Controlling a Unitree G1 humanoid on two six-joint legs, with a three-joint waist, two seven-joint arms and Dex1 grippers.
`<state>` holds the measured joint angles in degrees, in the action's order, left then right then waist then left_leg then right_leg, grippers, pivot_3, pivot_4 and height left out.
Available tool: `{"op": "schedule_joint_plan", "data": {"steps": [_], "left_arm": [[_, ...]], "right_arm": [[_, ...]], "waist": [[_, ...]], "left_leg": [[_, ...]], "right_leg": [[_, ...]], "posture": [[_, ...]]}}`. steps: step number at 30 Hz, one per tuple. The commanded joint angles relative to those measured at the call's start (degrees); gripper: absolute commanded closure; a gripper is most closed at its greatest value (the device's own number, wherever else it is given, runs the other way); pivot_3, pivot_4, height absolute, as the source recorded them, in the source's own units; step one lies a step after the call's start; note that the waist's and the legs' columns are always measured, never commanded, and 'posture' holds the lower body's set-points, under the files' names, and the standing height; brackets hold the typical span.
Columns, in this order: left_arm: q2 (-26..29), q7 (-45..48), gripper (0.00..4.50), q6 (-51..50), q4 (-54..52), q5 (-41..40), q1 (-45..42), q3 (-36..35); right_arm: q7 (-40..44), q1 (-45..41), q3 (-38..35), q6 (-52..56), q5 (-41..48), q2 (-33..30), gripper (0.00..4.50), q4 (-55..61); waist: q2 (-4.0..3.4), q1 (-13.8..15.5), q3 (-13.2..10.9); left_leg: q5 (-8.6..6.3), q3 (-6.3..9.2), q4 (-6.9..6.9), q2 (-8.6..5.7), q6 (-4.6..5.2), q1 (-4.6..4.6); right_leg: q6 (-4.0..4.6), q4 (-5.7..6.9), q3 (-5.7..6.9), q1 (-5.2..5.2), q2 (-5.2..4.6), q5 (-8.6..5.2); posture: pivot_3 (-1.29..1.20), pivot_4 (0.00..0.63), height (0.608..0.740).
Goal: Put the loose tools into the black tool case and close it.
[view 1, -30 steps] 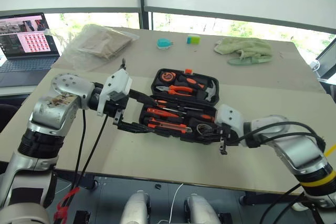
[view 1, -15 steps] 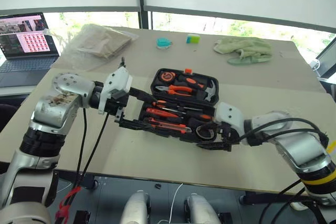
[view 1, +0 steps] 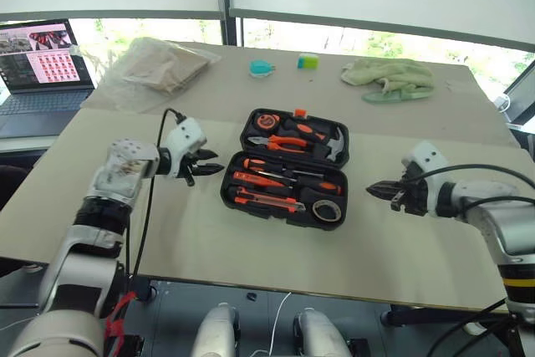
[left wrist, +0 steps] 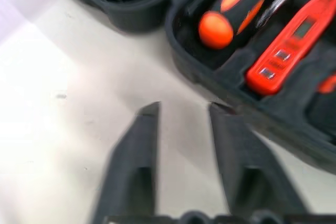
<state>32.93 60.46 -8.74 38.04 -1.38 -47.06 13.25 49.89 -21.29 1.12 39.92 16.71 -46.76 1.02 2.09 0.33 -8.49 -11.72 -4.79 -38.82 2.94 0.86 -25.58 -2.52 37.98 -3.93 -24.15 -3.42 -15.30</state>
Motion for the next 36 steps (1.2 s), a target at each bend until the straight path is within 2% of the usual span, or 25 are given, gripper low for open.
{"op": "schedule_joint_plan", "data": {"steps": [1, 5, 9, 13, 17, 22, 30, 33, 36], "left_arm": [[-1.29, 1.58, 4.42, 2.77, 0.71, 0.48, -2.29, -0.18], [-2.42, 6.67, 4.42, 1.67, -2.84, -1.25, -0.58, -0.11], [-0.74, 13.16, 4.42, 0.6, -10.02, -2.88, 3.18, 0.35], [2.25, 19.91, 4.42, -2.31, -21.15, -6.66, 9.53, 0.44], [5.64, 22.53, 4.42, 1.18, -28.11, -5.55, 15.97, 1.76], [9.65, 22.04, 4.42, 5.38, -31.02, -2.4, 21.65, 2.04], [15.9, 19.23, 4.42, 8.89, -28.85, -0.13, 25.0, -0.71], [17.22, 16.57, 4.42, 4.45, -25.38, -0.54, 23.2, -2.41], [16.11, 16.49, 4.42, -0.8, -25.39, -4.48, 20.82, -4.21]], "right_arm": [[0.02, -4.06, 1.47, -3.43, -1.87, 1.47, 4.5, -2.43], [2.13, -6.58, 4.48, -4.87, -2.88, 3.18, 4.5, -3.04], [5.88, -5.98, 5.36, -6.88, -2.25, 2.66, 4.5, 0.01], [10.91, -0.85, 5.65, -8.65, -1.94, -1.08, 4.5, 6.5], [12.15, 6.12, 4.95, -10.31, -2.15, -3.82, 4.5, 11.71], [11.58, 16.72, 1.42, -10.35, -1.54, -6.82, 4.5, 19.81], [8.58, 26.04, -3.65, -9.01, -1.39, -7.28, 4.5, 25.68], [6.73, 27.2, -6.16, -8.79, -1.79, -7.22, 4.5, 24.02], [6.54, 26.1, -7.23, -10.19, -2.05, -7.64, 4.5, 20.89]], "waist": [[0.0, -0.32, 0.0], [0.0, -0.3, 0.0], [0.0, -0.18, 0.0], [-0.01, -0.3, -0.01], [-0.01, -0.32, 0.0], [-0.02, -0.28, 0.01], [-0.01, -1.22, 0.03], [-0.02, -1.37, 0.04], [-0.02, -1.27, 0.04]], "left_leg": [[0.0, 0.0, 0.0, 0.0, 0.0, -0.01], [0.0, 0.02, 0.0, 0.0, 0.0, 0.0], [-0.01, -0.01, 0.01, -0.01, 0.01, -0.06], [-0.02, 0.0, 0.1, 0.01, 0.02, -0.08], [-0.06, 0.01, 0.13, 0.03, 0.05, -0.05], [-0.08, 0.03, 0.11, 0.04, 0.07, 0.09], [-0.08, 0.03, 0.13, 0.09, 0.07, 0.31], [-0.08, 0.03, 0.14, 0.11, 0.06, 0.41], [-0.04, 0.02, 0.1, 0.1, 0.04, 0.55]], "right_leg": [[0.0, 0.01, -0.01, -0.01, 0.0, 0.0], [0.0, 0.03, -0.01, 0.0, 0.0, 0.0], [-0.02, -0.02, 0.01, -0.01, -0.03, 0.0], [-0.01, 0.0, 0.01, -0.09, -0.02, 0.0], [-0.01, -0.04, 0.02, -0.05, -0.02, -0.02], [0.0, 0.0, 0.02, 0.09, -0.02, -0.03], [0.05, 0.04, 0.01, 0.21, 0.01, -0.06], [0.09, 0.08, 0.0, 0.24, 0.03, -0.04], [0.08, 0.09, 0.01, 0.39, 0.05, -0.05]], "posture": [[0.0, 0.15, 0.74], [0.0, 0.15, 0.74], [0.0, 0.15, 0.74], [0.0, 0.15, 0.74], [0.0, 0.15, 0.74], [0.0, 0.15, 0.74], [0.0, 0.15, 0.74], [0.0, 0.15, 0.74], [0.0, 0.15, 0.74]]}}
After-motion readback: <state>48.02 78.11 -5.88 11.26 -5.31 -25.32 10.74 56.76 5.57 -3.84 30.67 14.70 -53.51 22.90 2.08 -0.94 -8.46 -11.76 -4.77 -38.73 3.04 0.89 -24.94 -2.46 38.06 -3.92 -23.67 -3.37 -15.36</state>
